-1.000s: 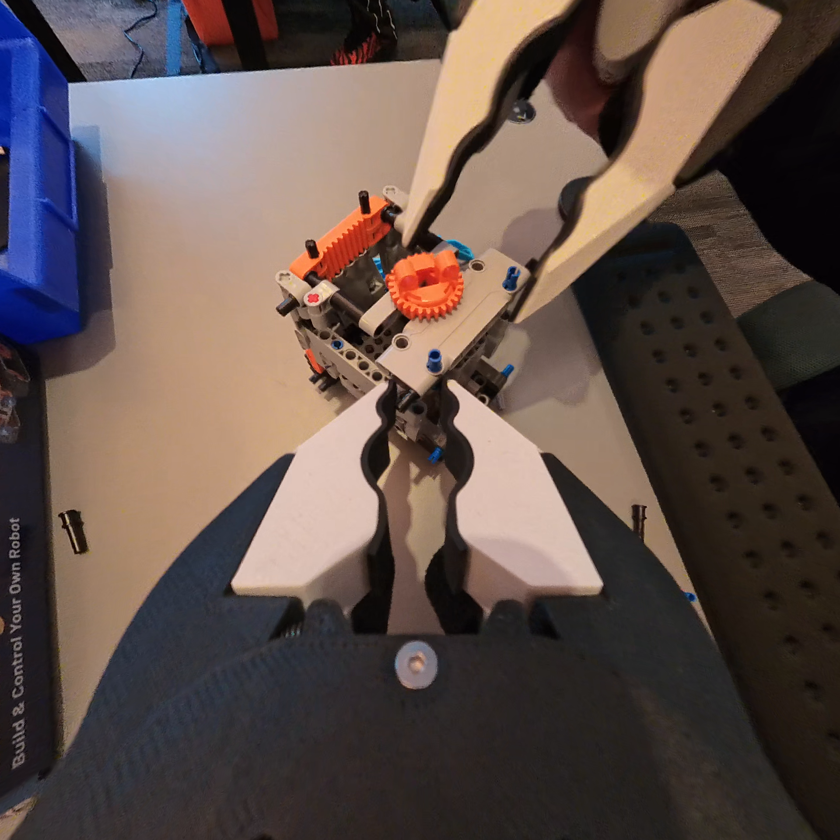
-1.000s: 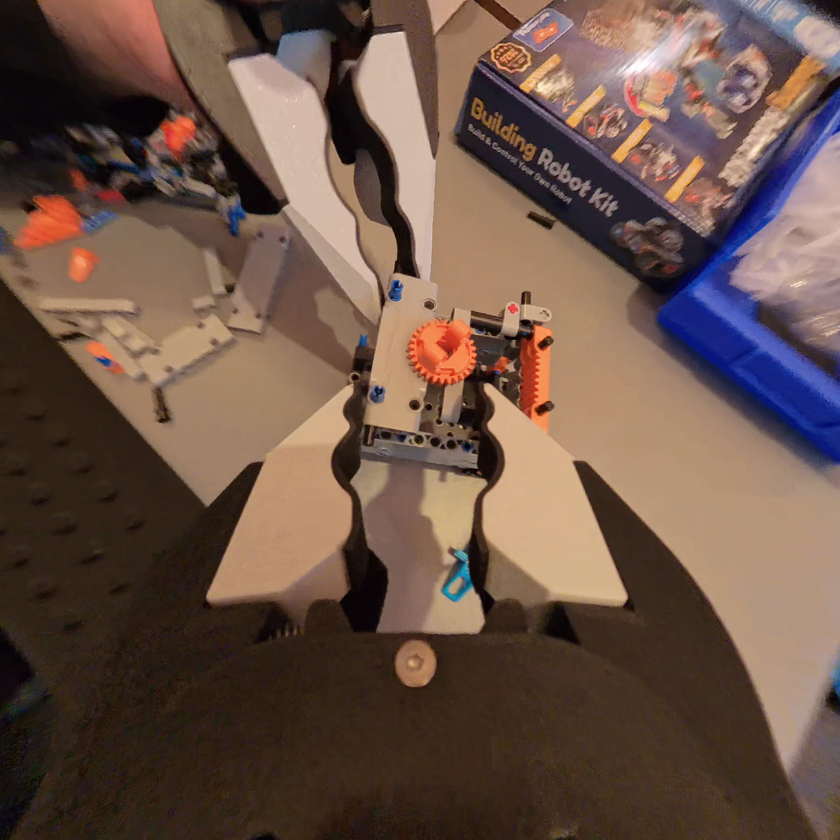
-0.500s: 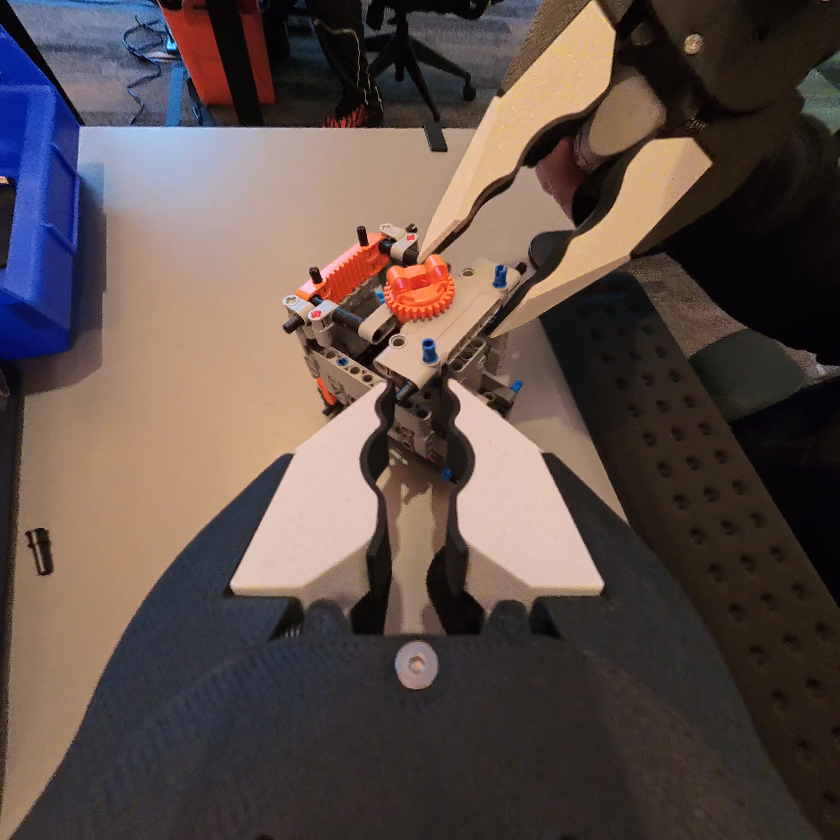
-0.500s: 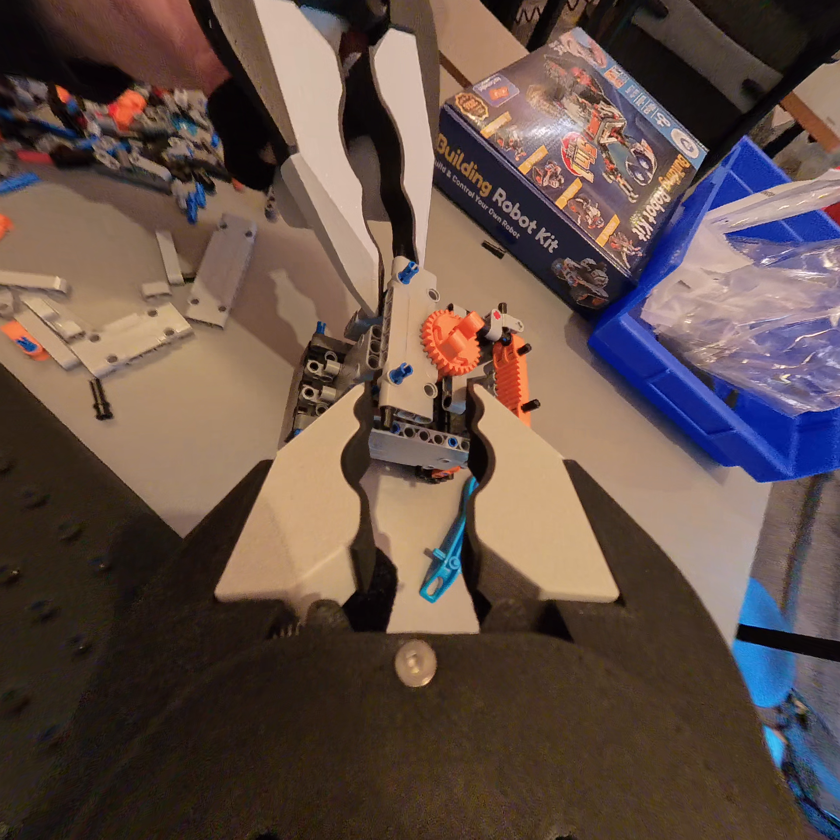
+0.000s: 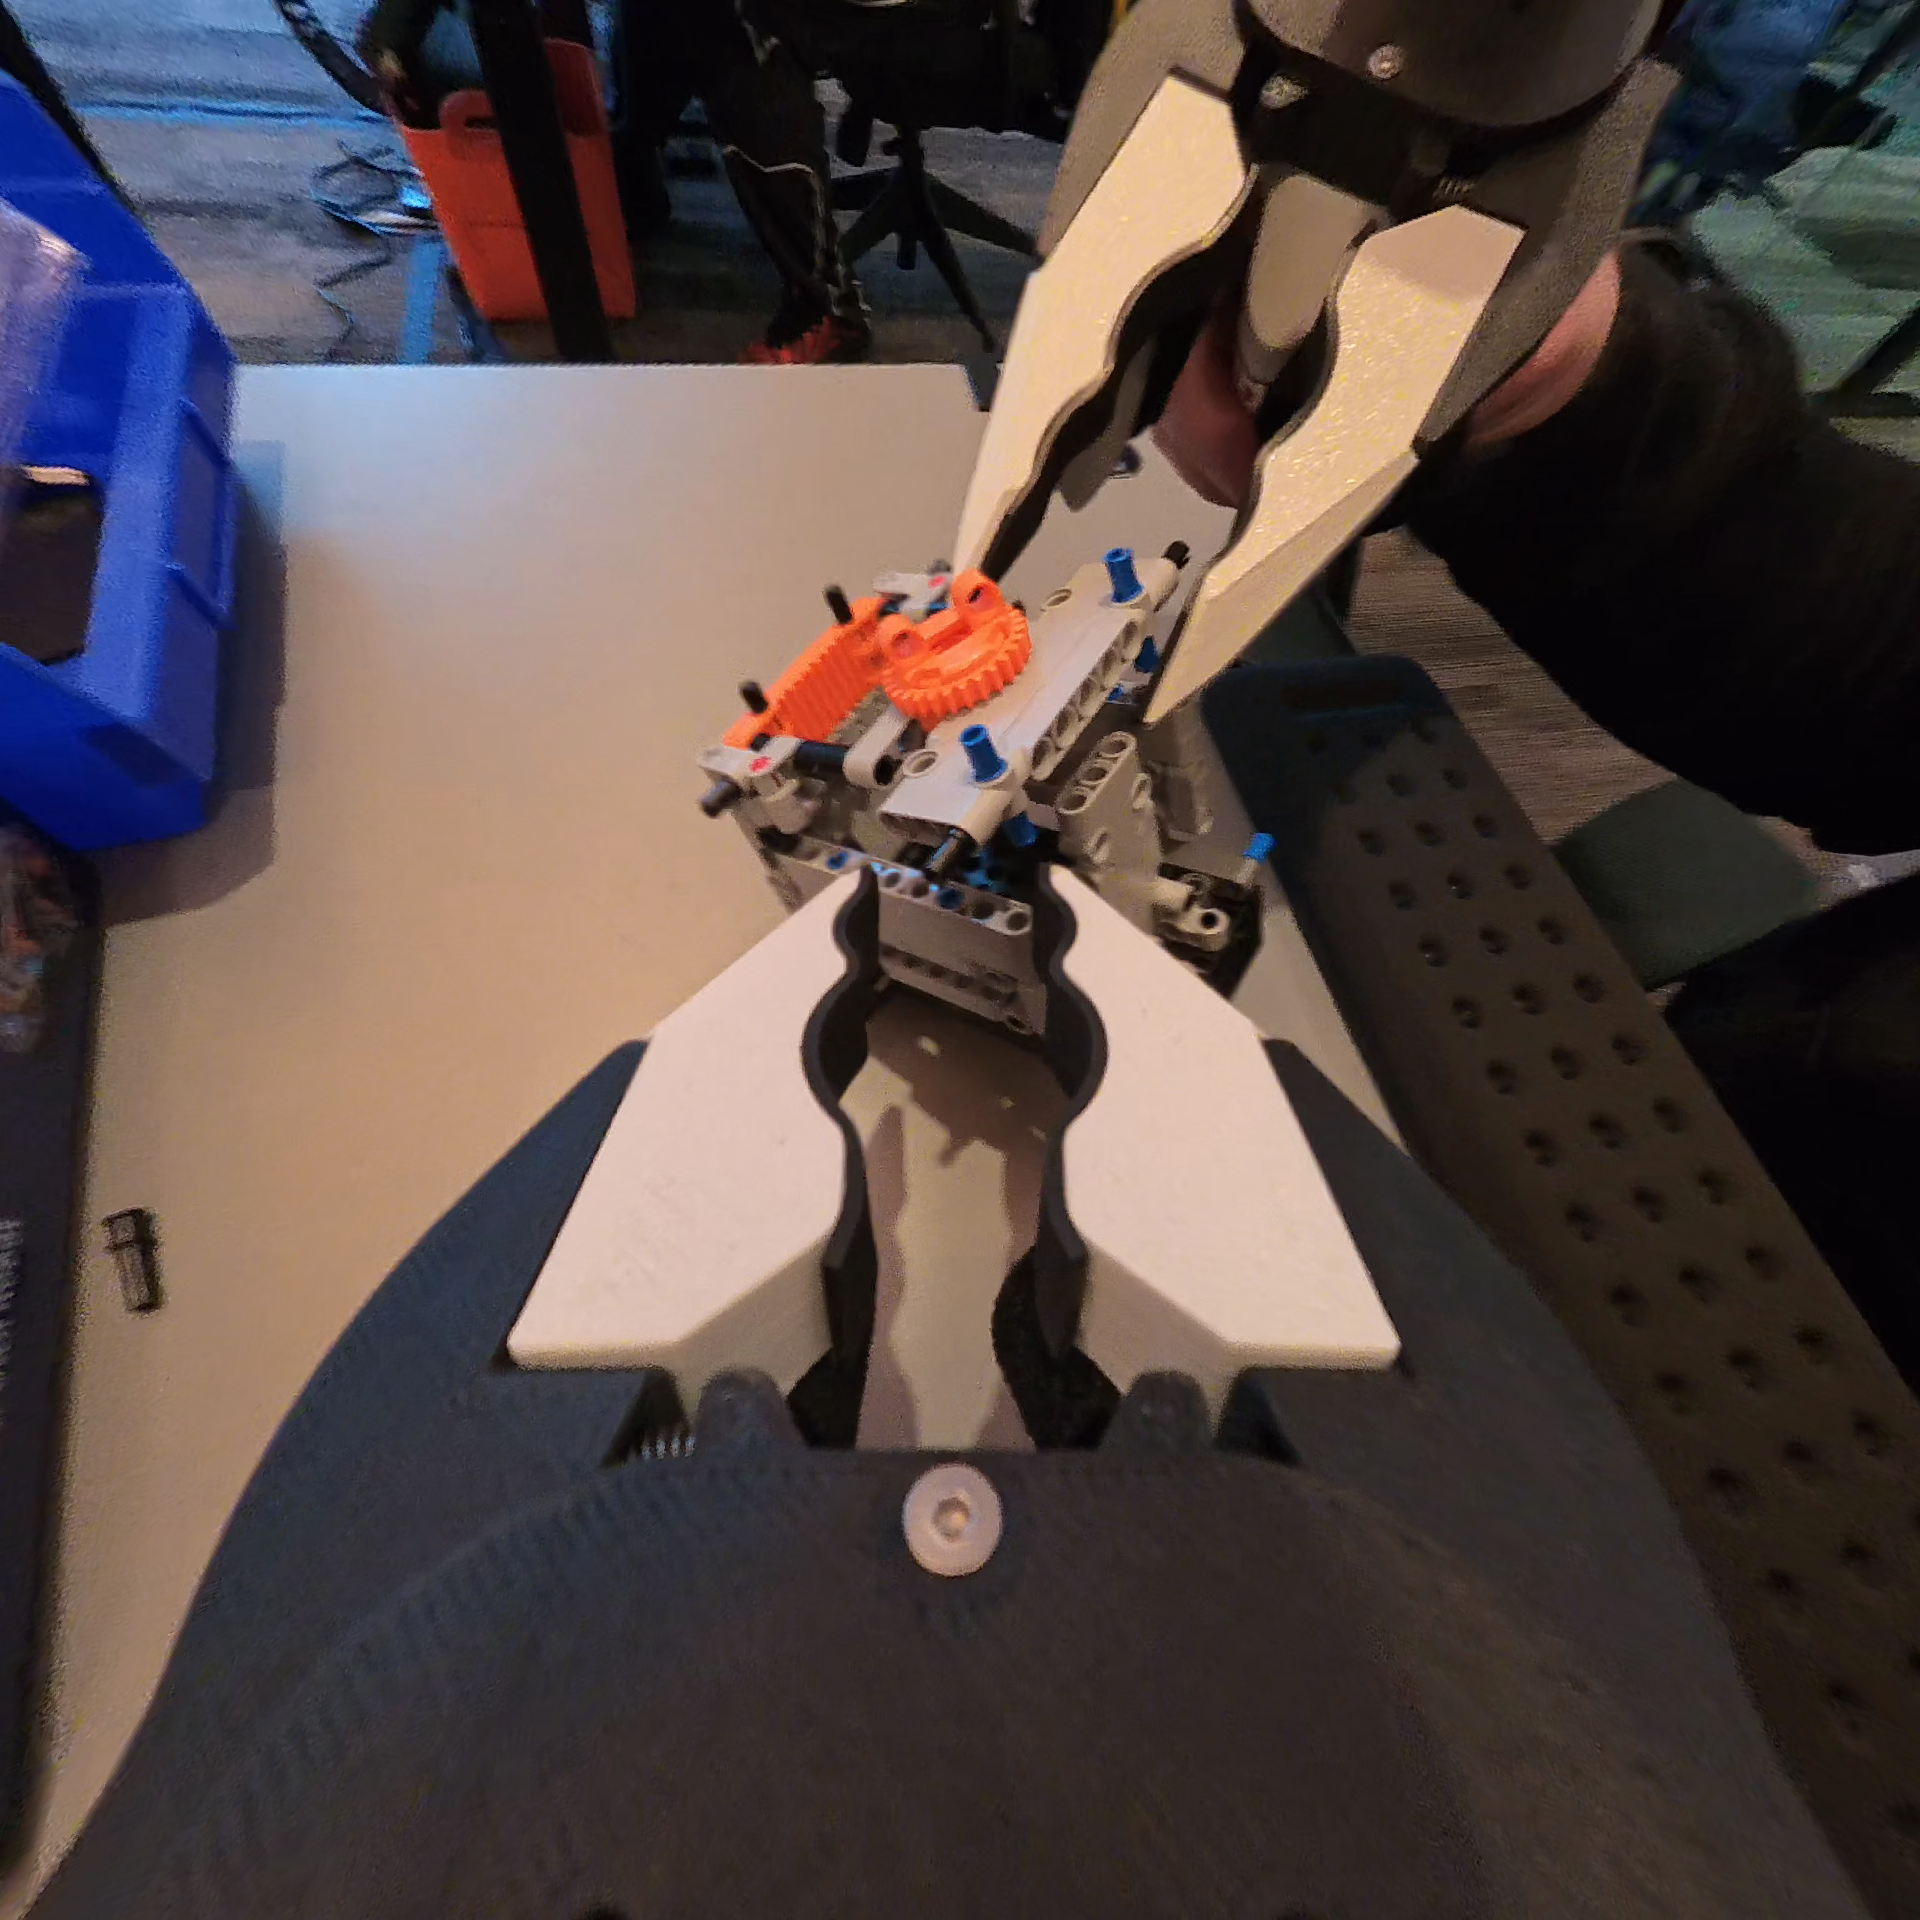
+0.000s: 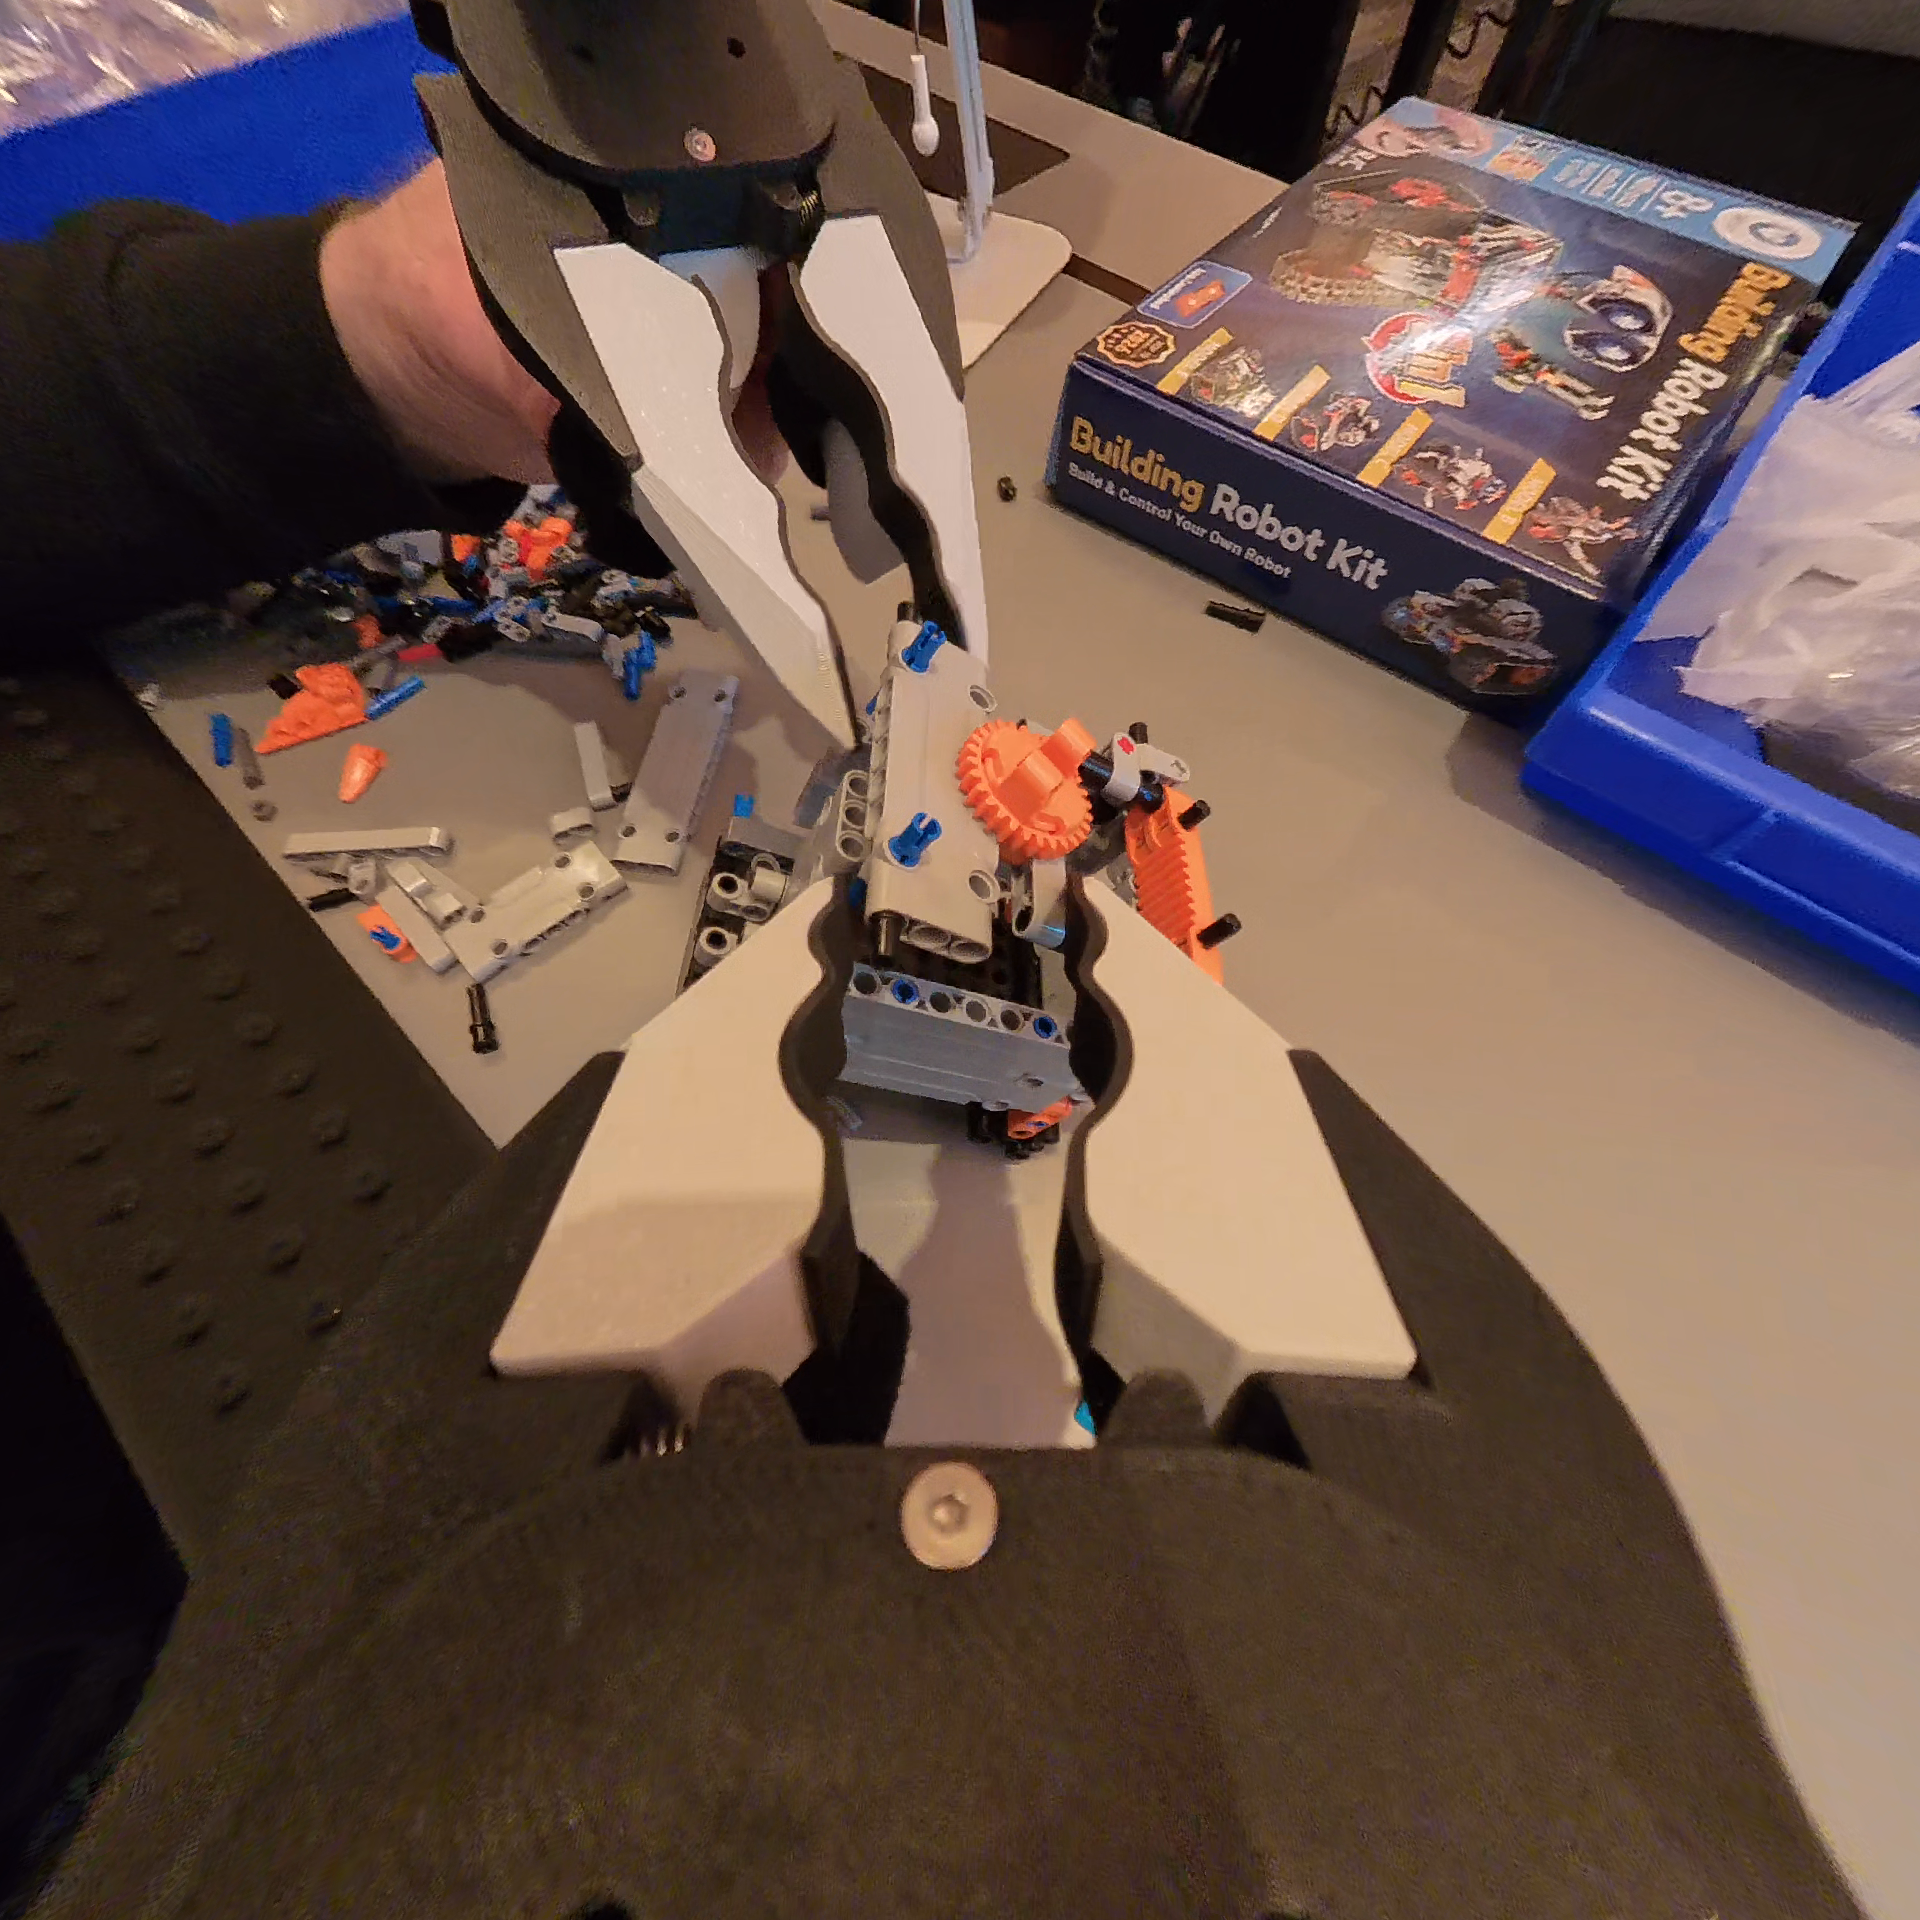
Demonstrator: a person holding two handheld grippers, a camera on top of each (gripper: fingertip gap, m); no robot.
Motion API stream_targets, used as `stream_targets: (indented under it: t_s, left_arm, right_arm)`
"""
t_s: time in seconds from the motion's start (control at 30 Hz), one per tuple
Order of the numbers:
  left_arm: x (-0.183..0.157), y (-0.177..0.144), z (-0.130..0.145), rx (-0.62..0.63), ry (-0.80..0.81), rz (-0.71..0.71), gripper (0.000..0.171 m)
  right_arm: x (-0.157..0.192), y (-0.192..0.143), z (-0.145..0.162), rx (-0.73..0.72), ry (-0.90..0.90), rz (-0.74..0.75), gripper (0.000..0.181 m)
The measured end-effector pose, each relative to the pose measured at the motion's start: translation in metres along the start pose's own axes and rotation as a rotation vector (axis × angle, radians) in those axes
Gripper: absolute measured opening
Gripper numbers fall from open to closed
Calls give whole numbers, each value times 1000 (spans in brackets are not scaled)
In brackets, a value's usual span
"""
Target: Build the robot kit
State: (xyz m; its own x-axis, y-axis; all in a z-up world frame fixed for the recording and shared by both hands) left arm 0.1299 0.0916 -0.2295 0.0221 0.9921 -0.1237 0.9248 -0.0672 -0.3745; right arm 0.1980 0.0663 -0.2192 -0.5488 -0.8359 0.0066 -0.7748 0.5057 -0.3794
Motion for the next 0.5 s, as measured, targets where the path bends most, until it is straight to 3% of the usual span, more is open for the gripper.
stream_targets:
  t_s: [0.27, 0.5]
  left_arm:
    - [-8, -6, -5, 29, 125, -50, 23]
    - [-7, -9, -2, 35, 138, -47, 14]
  right_arm:
    - [4, 2, -2, -30, 61, -92, 39]
    - [6, 4, -2, -42, 65, -112, 39]
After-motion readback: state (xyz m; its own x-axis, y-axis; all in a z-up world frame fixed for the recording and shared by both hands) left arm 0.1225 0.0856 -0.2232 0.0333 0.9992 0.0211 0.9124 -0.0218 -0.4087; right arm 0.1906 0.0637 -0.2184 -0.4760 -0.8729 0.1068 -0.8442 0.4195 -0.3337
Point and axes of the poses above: each gripper's, where its closed fingertips meet, y out along the fingers, z out of its underside, x = y × z across the jaws, the point moved 2 cm from there along -y, back along the fingers, and after that the axes turned 8 degrees about -x, right-handed, at the moved point
